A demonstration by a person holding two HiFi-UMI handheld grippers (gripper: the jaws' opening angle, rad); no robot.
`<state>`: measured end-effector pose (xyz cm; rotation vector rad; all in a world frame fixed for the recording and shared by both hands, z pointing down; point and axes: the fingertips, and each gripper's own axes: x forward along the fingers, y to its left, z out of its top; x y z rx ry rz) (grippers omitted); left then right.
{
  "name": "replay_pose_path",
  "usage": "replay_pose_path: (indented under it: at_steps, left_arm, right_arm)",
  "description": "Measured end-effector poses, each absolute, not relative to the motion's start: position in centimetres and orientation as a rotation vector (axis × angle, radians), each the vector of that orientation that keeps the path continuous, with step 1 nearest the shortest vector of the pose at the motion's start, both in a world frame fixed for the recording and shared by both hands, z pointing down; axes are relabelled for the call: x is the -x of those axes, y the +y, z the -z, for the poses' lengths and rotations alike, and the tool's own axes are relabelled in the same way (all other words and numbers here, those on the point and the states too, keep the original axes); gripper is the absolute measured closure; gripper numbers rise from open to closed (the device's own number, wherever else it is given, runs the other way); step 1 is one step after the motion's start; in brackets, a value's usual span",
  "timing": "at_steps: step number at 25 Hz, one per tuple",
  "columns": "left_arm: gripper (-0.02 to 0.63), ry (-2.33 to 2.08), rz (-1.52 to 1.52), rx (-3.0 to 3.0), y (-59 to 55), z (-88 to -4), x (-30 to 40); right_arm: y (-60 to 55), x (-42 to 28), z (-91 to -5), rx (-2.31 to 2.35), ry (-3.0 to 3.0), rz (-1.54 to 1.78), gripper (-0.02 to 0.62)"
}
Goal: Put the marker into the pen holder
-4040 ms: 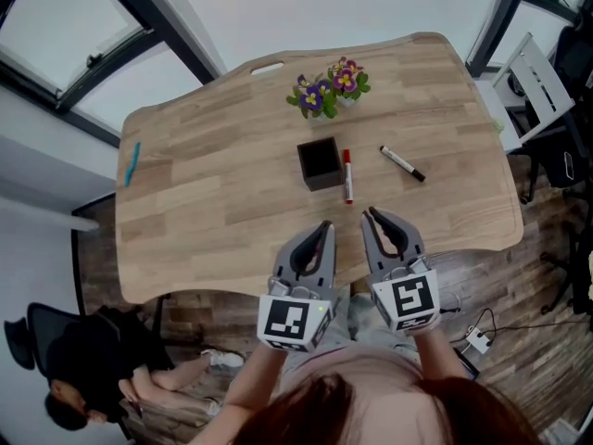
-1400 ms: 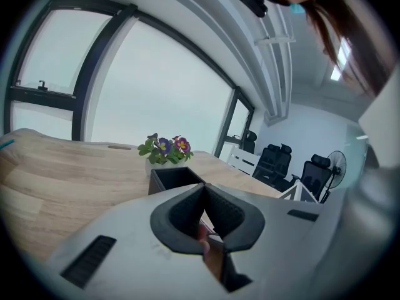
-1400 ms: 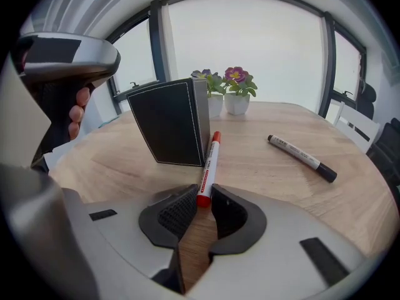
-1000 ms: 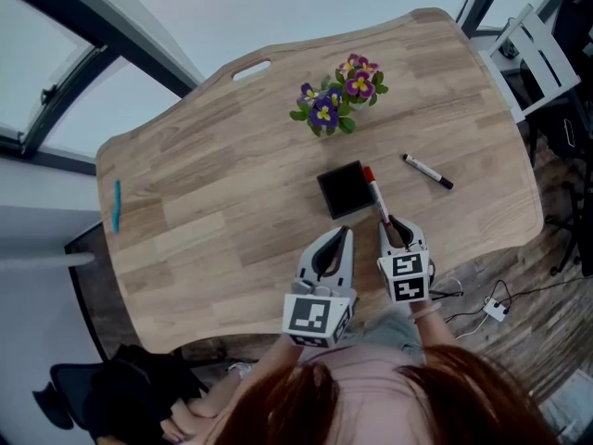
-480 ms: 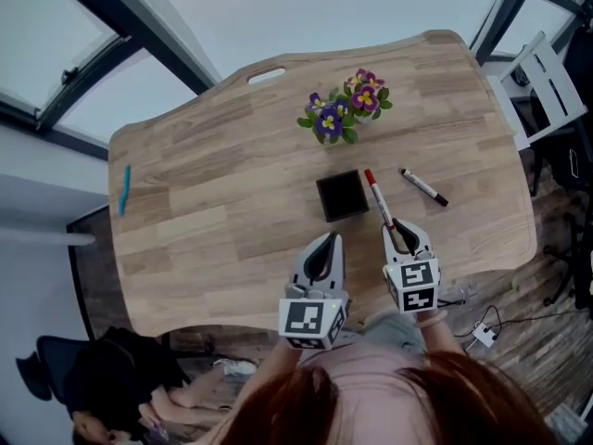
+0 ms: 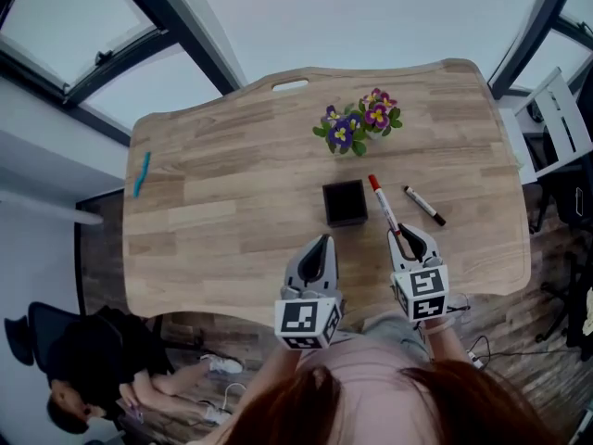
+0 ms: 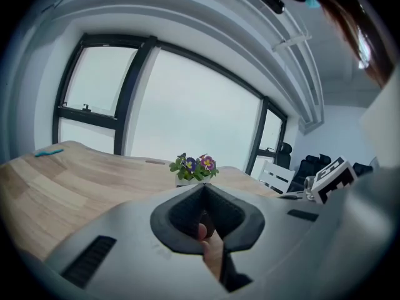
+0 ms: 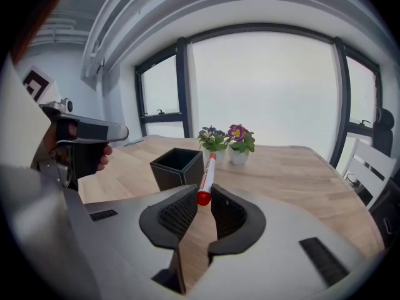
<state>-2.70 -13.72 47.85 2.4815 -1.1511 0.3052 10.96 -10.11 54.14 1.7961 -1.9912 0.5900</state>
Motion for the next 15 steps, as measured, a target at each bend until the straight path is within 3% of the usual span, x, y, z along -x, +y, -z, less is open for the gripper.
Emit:
replay_pose_path:
  at_steps: [15]
  left_arm:
    - [0.604,-1.276,-0.233,-2.498,-13.8,-44.7,3.8]
  right_arm:
    - [-9.4,-9.8,-49.8,-1.688,-2.136,-0.456,0.535]
